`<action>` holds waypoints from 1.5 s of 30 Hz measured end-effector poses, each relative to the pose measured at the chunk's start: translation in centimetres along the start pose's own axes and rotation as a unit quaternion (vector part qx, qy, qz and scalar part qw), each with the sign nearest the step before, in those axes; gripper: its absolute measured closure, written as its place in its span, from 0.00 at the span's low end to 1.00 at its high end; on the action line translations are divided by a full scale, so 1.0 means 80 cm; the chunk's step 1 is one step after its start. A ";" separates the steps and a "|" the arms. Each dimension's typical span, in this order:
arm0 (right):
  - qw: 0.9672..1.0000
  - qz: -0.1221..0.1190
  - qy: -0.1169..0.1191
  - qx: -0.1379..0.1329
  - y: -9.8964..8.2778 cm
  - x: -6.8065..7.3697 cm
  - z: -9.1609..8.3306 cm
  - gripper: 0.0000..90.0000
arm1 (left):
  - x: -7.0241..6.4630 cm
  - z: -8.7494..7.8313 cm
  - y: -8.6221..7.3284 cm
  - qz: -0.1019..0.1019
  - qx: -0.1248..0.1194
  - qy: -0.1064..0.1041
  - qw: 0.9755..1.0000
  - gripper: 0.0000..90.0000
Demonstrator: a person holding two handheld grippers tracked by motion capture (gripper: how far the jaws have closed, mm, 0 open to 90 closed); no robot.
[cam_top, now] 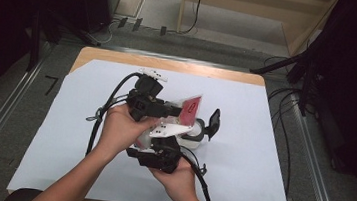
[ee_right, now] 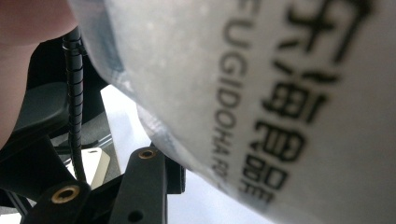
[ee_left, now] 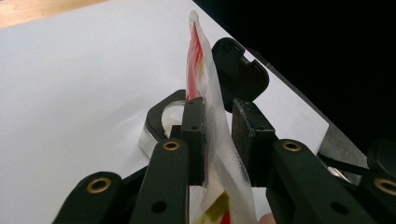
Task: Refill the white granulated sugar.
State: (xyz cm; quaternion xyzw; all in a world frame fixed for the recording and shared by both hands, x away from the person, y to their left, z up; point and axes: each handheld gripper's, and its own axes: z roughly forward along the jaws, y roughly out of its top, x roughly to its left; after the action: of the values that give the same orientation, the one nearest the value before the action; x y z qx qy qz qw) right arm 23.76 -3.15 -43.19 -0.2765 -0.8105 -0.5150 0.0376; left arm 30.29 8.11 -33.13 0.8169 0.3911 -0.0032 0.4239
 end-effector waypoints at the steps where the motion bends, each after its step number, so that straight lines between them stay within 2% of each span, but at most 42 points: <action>1: 1.000 -0.001 0.000 0.000 0.000 0.000 0.000 0.71 | 0.000 0.000 0.000 0.000 0.000 0.000 1.000 0.84; 45: 1.000 0.001 0.003 0.002 0.002 -0.001 0.001 0.71 | 0.004 -0.001 0.002 0.001 0.003 -0.002 1.000 0.84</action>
State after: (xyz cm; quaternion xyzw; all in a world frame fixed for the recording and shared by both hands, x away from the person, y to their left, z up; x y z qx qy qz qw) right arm 23.93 -3.03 -43.13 -0.2755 -0.8114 -0.5138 0.0411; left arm 30.57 8.29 -33.11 0.8186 0.3896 -0.0060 0.4220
